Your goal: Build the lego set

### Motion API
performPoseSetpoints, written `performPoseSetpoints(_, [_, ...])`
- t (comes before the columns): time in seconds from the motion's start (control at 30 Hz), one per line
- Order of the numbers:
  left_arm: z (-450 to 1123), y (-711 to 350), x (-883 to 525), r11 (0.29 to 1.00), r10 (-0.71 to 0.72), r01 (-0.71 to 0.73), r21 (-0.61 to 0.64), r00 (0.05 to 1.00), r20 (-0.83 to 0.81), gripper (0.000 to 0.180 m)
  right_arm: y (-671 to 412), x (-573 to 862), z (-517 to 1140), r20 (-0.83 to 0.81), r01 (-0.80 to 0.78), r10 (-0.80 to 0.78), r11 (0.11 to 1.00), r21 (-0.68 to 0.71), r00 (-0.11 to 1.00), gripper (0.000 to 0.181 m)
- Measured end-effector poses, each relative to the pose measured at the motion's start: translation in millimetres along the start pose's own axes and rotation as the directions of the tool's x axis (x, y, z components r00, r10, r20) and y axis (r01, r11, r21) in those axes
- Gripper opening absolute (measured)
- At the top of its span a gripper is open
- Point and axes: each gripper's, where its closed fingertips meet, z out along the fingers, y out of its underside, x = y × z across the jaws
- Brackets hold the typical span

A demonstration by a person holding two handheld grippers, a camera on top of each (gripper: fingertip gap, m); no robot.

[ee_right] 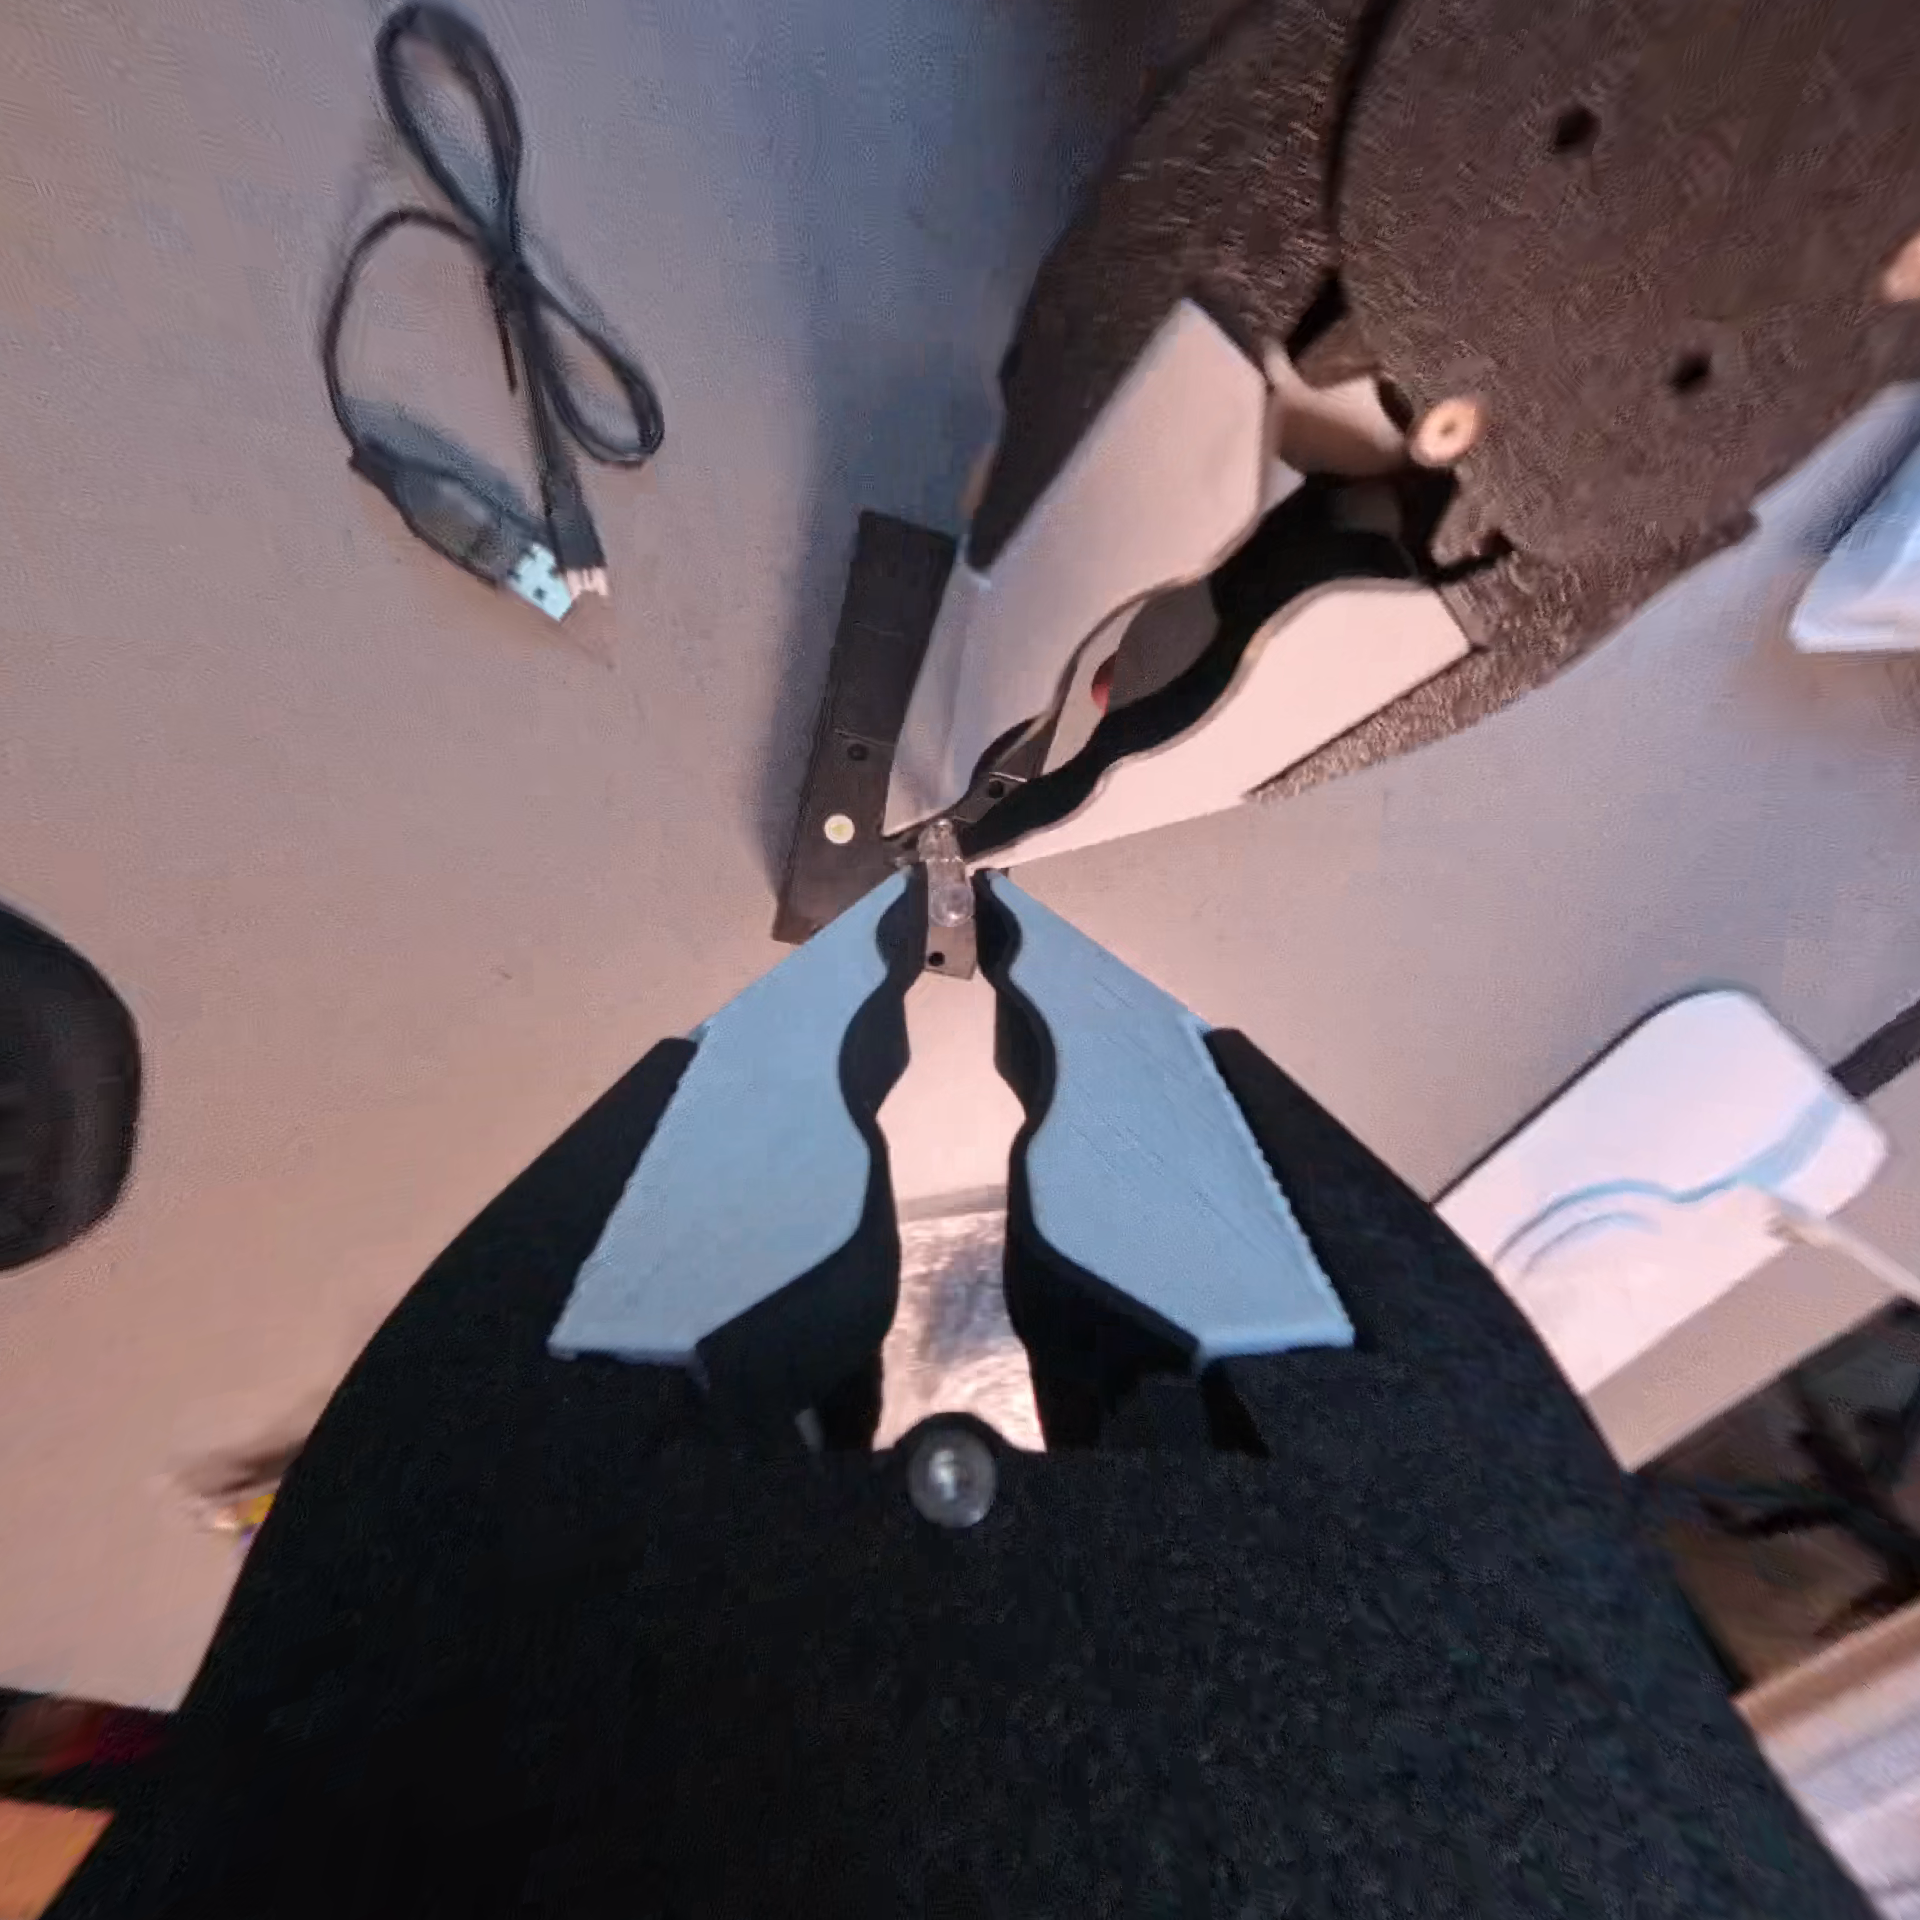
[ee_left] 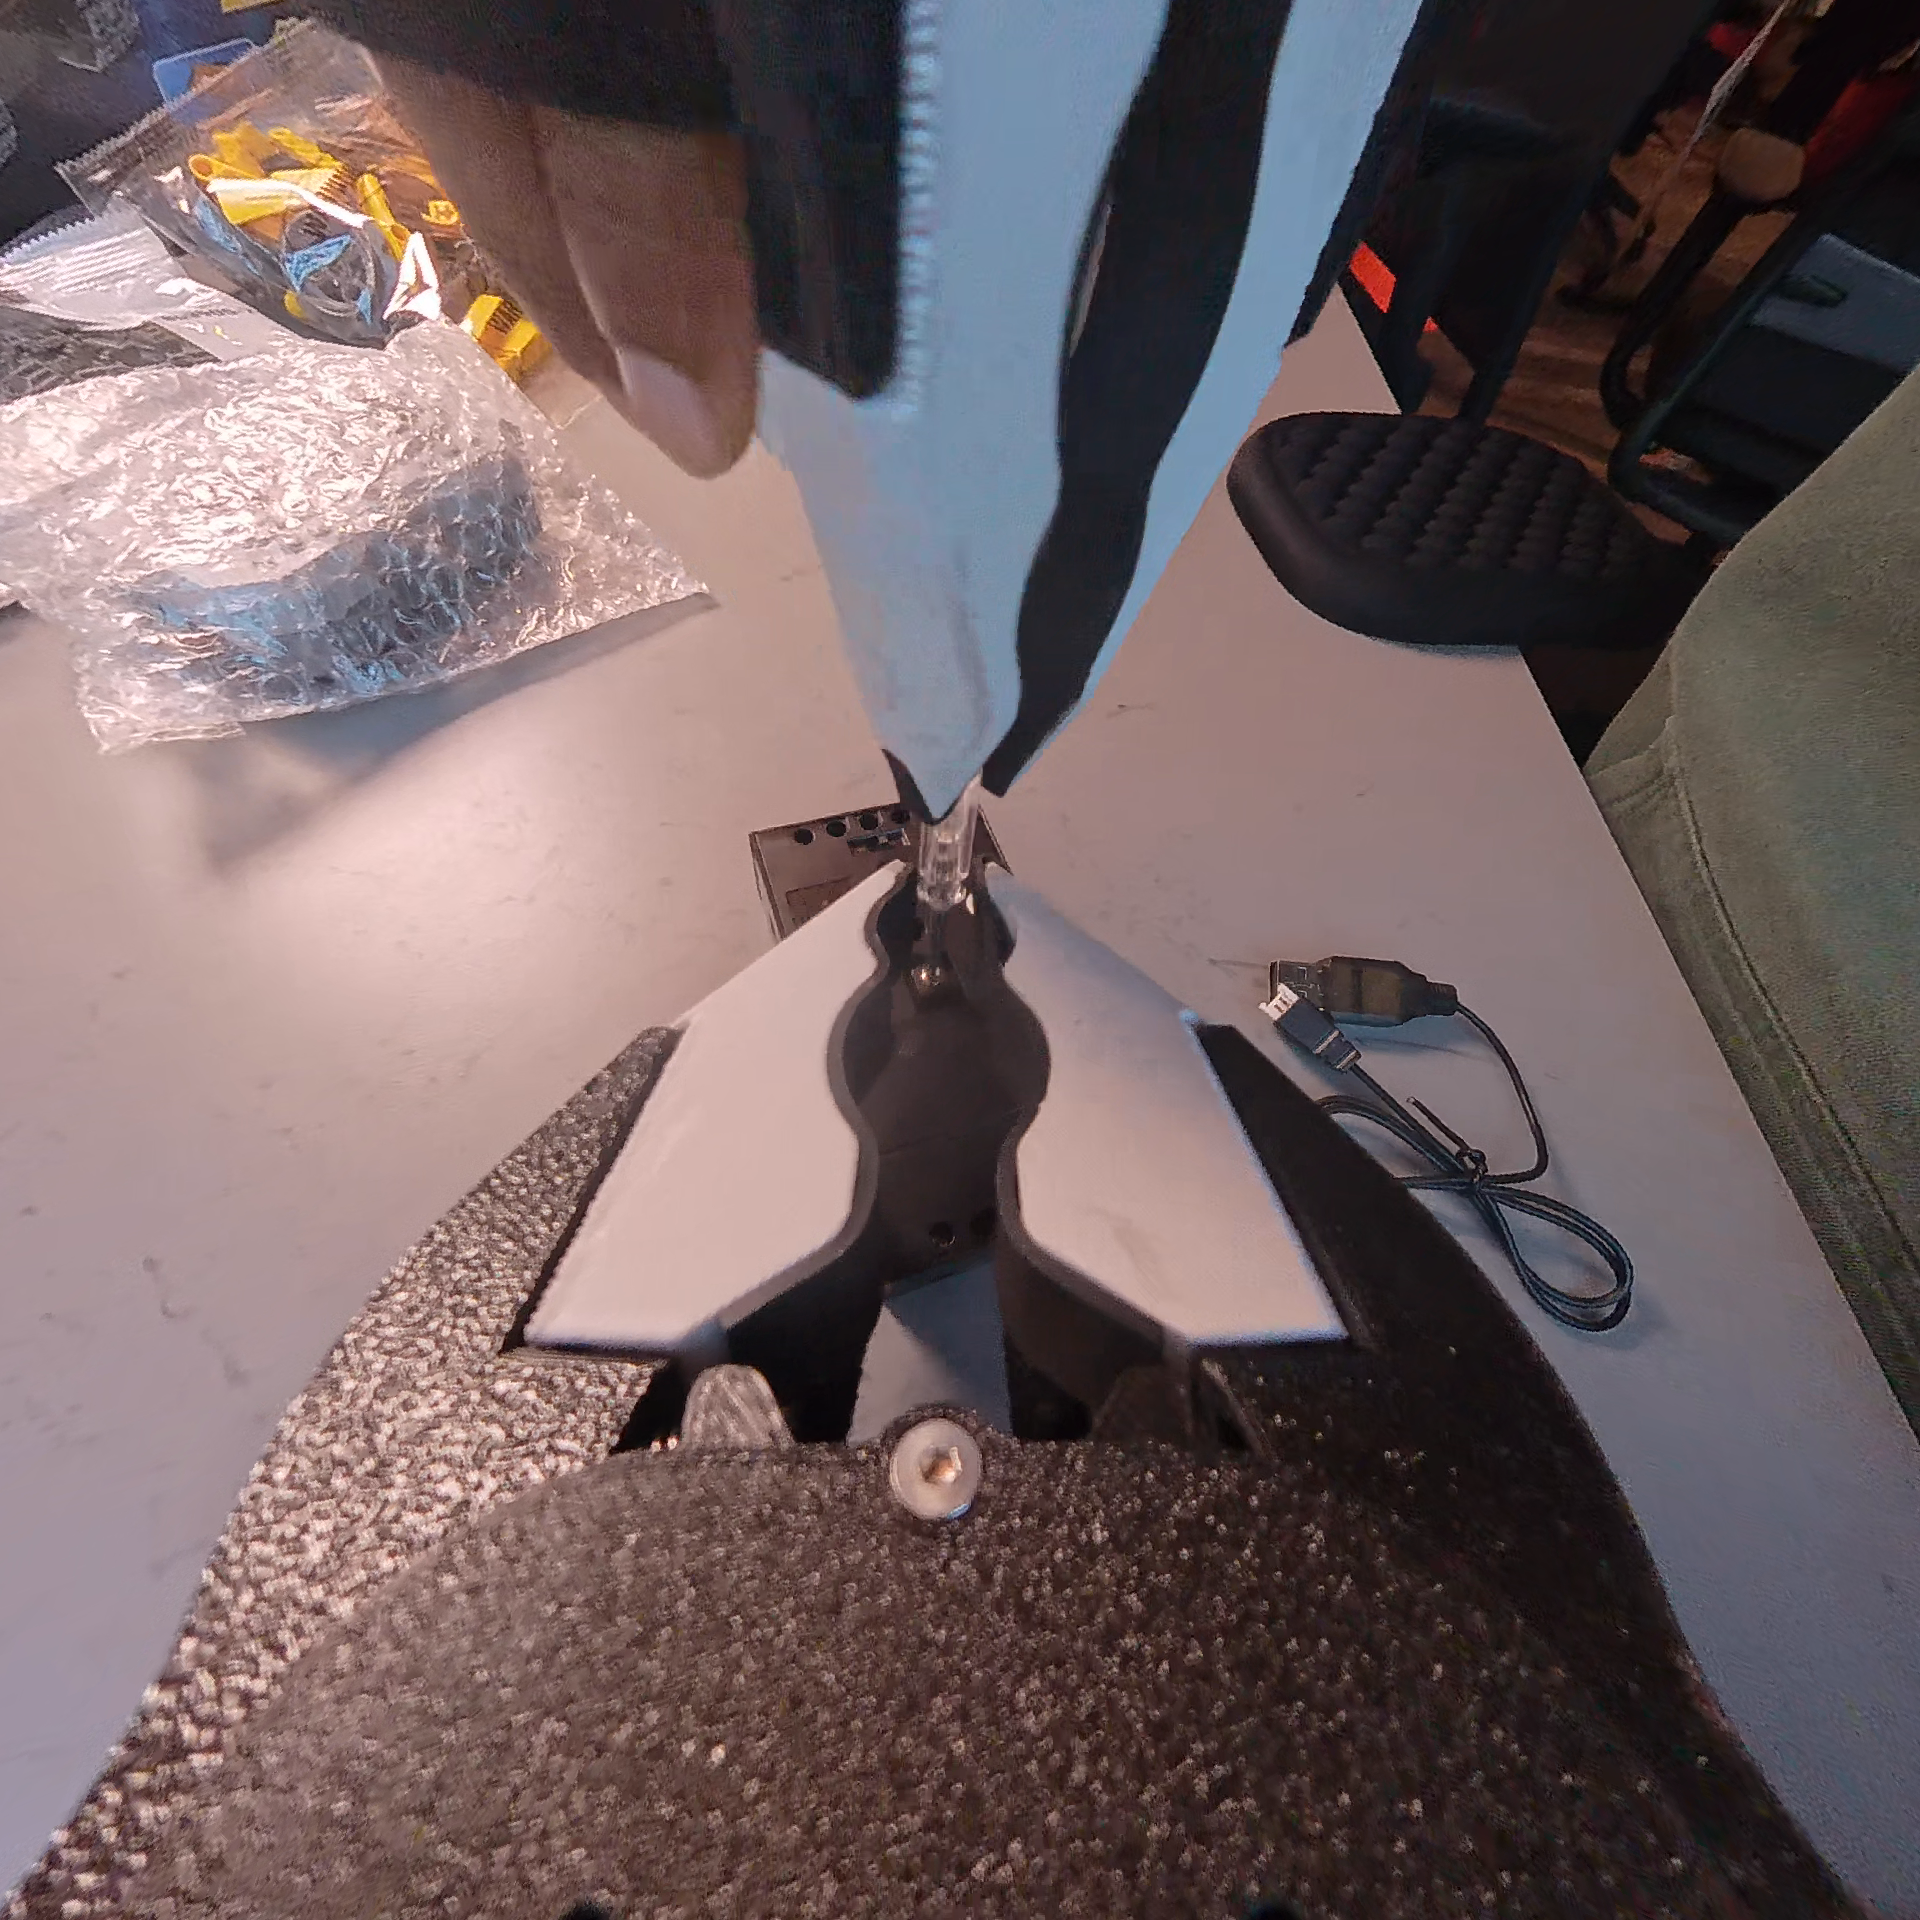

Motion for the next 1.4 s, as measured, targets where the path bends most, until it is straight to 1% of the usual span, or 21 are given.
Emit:
performPoseSetpoints(0.07, [0.8,0.6,1.5,1.0,0.005,-0.005,-0.004,1.0,-0.006,0.009,-3.8,-3.8,-0.2,-0.023,0.176,-0.176,0.984,0.005,0.984,0.007])
performPoseSetpoints(0.17, [1.0,0.7,-0.6,1.0,0.004,-0.004,-0.008,1.0,0.008,0.008,-1.3,-1.2,-0.4,-0.07,0.259,-0.261,0.965,-0.03,0.963,0.007])
performPoseSetpoints(0.23, [0.4,1.2,-3.1,1.0,-0.005,0.005,-0.009,1.0,0.019,0.008,1.1,3.2,-1.2,-0.078,0.076,-0.076,0.997,-0.011,0.994,0.009])
performPoseSetpoints(0.27, [0.1,1.3,-3.7,1.0,-0.008,0.008,-0.01,1.0,0.021,0.008,1.8,4.3,-2.4,-0.062,-0.059,0.06,0.998,0.015,0.996,0.019])
performPoseSetpoints(0.37, [0.6,1.3,-3.8,1.0,-0.004,0.004,-0.015,1.0,0.027,0.008,7.5,2.1,-2.9,0.023,-0.415,0.415,0.91,0.017,0.91,0.03])
performPoseSetpoints(0.47, [1.1,1.2,-3.7,1.0,-0.001,0.002,-0.018,0.999,0.032,0.008,4.4,-1.4,0.2,0.077,-0.575,0.572,0.817,0.026,0.816,0.017])
performPoseSetpoints(0.5, [0.9,1.3,-3.6,1.0,-0.001,0.002,-0.019,0.999,0.032,0.008,2.6,1.0,0.7,0.079,-0.613,0.609,0.789,0.04,0.789,0.009])
performPoseSetpoints(0.57, [0.8,1.4,-3.7,1.0,-0.001,0.001,-0.018,0.999,0.034,0.008,2.9,2.5,1.2,0.086,-0.641,0.637,0.767,0.035,0.766,0.007])
performPoseSetpoints(0.63, [0.7,1.4,-3.9,1.0,-0.005,0.005,-0.014,1.0,0.031,0.008,3.7,3.3,1.4,0.08,-0.611,0.608,0.791,0.023,0.79,0.007])
performPoseSetpoints(0.7, [-0.1,1.6,-2.8,1.0,0.008,-0.008,-0.009,1.0,0.022,0.008,0.7,3.6,1.4,0.068,-0.503,0.5,0.864,0.029,0.863,0.007])
performPoseSetpoints(0.77, [-0.9,0.2,-1.2,0.999,0.033,-0.033,-0.001,0.999,0.016,0.009,-0.5,1.0,1.0,0.021,-0.232,0.231,0.972,0.023,0.973,0.007])
performPoseSetpoints(0.8, [-1.2,-0.9,0.2,0.999,0.038,-0.038,0.006,0.999,0.008,0.009,-1.8,-1.0,0.8,-0.005,-0.079,0.079,0.997,0.02,0.997,0.007])
performPoseSetpoints(0.87, [-0.6,-1.2,1.8,0.999,0.04,-0.04,0.009,0.999,0.0,0.009,-3.7,-3.5,0.7,-0.049,0.159,-0.159,0.987,0.003,0.986,0.007])
performPoseSetpoints(0.9, [-0.1,-1.1,1.4,0.999,0.041,-0.041,0.007,0.999,0.004,0.009,-3.2,-3.4,0.7,-0.066,0.226,-0.226,0.974,-0.01,0.972,0.007])
performPoseSetpoints(0.93, [-0.4,-0.9,0.2,0.999,0.041,-0.041,0.003,0.999,0.012,0.009,-2.5,-2.3,0.6,-0.081,0.235,-0.235,0.972,-0.013,0.969,0.008])
performPoseSetpoints(0.97, [-1.0,-0.4,-2.0,0.999,0.036,-0.036,-0.002,0.999,0.023,0.008,-0.7,1.3,0.5,-0.097,0.17,-0.17,0.985,-0.006,0.981,0.008])
performPoseSetpoints(1.03, [-2.3,0.4,-3.7,1.0,0.024,-0.024,-0.005,0.999,0.026,0.008,2.0,6.4,-1.5,-0.076,-0.089,0.092,0.995,0.045,0.993,0.014])
performPoseSetpoints(1.1, [-2.3,0.5,-4.2,1.0,0.025,-0.024,-0.01,0.999,0.031,0.008,4.6,7.7,-3.8,-0.022,-0.325,0.327,0.943,0.077,0.945,0.023])
performPoseSetpoints(1.17, [-1.4,0.2,-3.6,0.999,0.029,-0.029,-0.015,0.999,0.033,0.008,3.3,2.7,-2.7,0.031,-0.444,0.443,0.893,0.076,0.896,0.021])
performPoseSetpoints(1.3, [-1.1,0.3,-2.9,0.999,0.037,-0.036,-0.022,0.999,0.04,0.008,0.9,3.4,1.9,0.041,-0.469,0.468,0.88,0.069,0.883,0.007])
performPoseSetpoints(1.4, [-0.9,0.1,-0.9,0.999,0.048,-0.048,-0.014,0.998,0.029,0.011,-0.5,2.7,3.0,0.026,-0.293,0.292,0.955,0.046,0.956,0.007])
